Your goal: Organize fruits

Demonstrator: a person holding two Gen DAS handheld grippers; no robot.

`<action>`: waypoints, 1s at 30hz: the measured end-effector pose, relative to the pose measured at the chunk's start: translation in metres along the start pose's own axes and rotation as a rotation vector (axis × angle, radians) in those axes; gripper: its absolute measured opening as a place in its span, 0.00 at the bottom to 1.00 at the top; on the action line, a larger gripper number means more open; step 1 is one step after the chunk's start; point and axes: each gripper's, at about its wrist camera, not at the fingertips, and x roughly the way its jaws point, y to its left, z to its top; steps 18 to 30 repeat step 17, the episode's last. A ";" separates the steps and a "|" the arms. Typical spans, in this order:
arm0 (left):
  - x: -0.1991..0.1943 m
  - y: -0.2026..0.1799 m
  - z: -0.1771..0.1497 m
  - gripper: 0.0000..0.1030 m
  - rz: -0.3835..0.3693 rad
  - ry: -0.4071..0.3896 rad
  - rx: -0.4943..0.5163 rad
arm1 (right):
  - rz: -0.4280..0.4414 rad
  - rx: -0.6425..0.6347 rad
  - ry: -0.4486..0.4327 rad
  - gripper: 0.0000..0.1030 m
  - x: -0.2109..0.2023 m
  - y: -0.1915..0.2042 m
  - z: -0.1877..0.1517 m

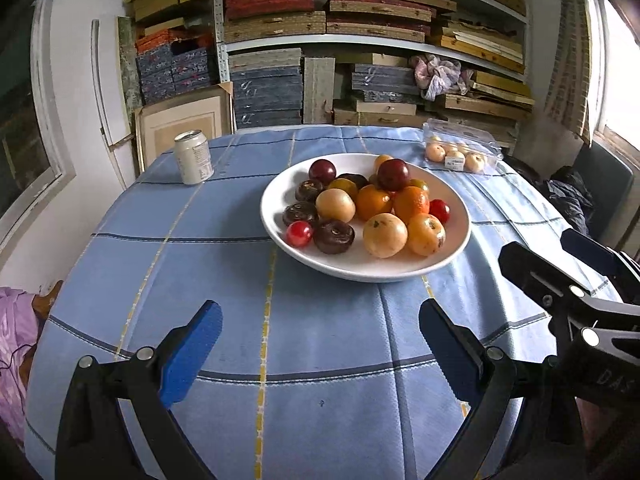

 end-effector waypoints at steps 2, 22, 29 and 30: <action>0.000 0.000 -0.001 0.96 -0.009 -0.001 -0.003 | 0.000 0.000 -0.001 0.96 0.000 0.000 0.000; -0.003 0.006 0.000 0.96 0.013 -0.031 -0.034 | 0.001 0.015 -0.006 0.96 -0.003 0.000 0.001; -0.003 0.006 0.000 0.96 0.013 -0.031 -0.034 | 0.001 0.015 -0.006 0.96 -0.003 0.000 0.001; -0.003 0.006 0.000 0.96 0.013 -0.031 -0.034 | 0.001 0.015 -0.006 0.96 -0.003 0.000 0.001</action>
